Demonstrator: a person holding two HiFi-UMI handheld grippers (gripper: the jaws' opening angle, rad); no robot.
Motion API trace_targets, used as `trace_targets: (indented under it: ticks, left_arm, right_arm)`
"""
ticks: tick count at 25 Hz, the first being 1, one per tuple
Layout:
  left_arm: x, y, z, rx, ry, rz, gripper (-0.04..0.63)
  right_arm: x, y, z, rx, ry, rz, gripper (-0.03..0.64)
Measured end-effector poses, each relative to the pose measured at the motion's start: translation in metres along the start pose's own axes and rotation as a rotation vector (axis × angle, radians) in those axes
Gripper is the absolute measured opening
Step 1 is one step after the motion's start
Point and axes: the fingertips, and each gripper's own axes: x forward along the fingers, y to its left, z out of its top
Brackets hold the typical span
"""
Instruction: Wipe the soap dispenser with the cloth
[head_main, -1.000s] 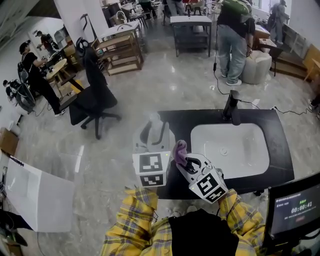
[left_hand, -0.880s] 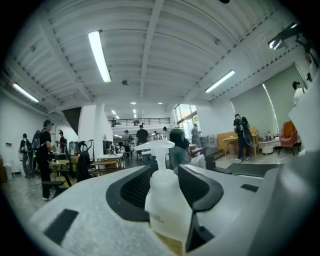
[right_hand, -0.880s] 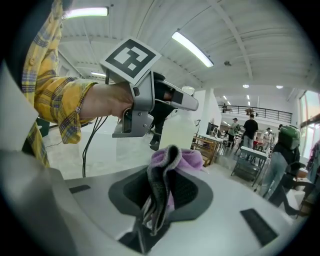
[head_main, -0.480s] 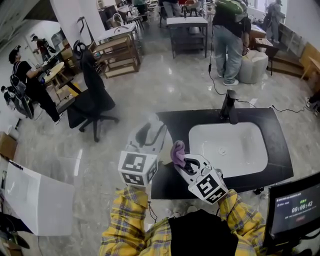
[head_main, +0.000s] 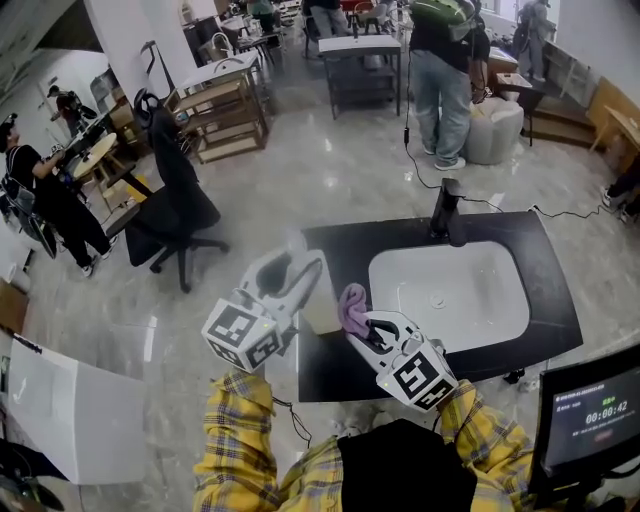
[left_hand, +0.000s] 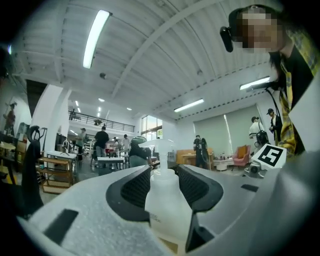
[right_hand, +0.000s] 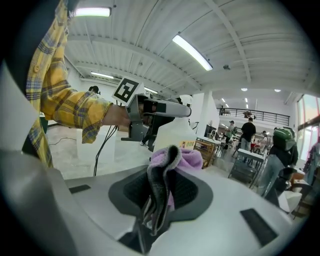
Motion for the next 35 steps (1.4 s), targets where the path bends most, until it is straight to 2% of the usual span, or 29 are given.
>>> trace_targets:
  ticks: [9, 14, 18, 20, 23, 26, 30, 35]
  left_arm:
    - [0.0, -0.007, -0.006, -0.038, -0.014, -0.232, 0.163]
    - [0.0, -0.007, -0.007, -0.09, -0.028, -0.355, 0.163]
    - [-0.002, -0.01, -0.007, -0.109, -0.023, -0.419, 0.163]
    - [-0.002, -0.011, -0.006, -0.095, -0.017, -0.425, 0.164]
    - [0.0, -0.01, -0.006, -0.038, -0.002, -0.359, 0.164]
    - [-0.001, -0.006, -0.005, 0.015, -0.005, -0.205, 0.208]
    - [-0.008, -0.003, -0.005, 0.013, 0.016, -0.001, 0.224]
    - [-0.013, -0.015, -0.003, 0.036, 0.097, 0.162, 0.224]
  right_arm:
    - [-0.009, -0.006, -0.011, 0.012, 0.007, -0.022, 0.08]
    - [-0.009, -0.006, -0.012, 0.015, 0.011, -0.021, 0.081]
    - [-0.011, -0.005, -0.014, 0.019, 0.015, -0.022, 0.081]
    - [-0.012, -0.005, -0.014, 0.018, 0.016, -0.022, 0.081]
    - [-0.011, -0.005, -0.013, 0.02, 0.017, -0.019, 0.081]
    - [-0.009, -0.005, -0.011, 0.022, 0.015, -0.018, 0.081]
    - [-0.006, -0.004, -0.004, 0.021, 0.002, -0.013, 0.081]
    - [-0.001, 0.001, 0.001, 0.019, -0.004, -0.006, 0.081]
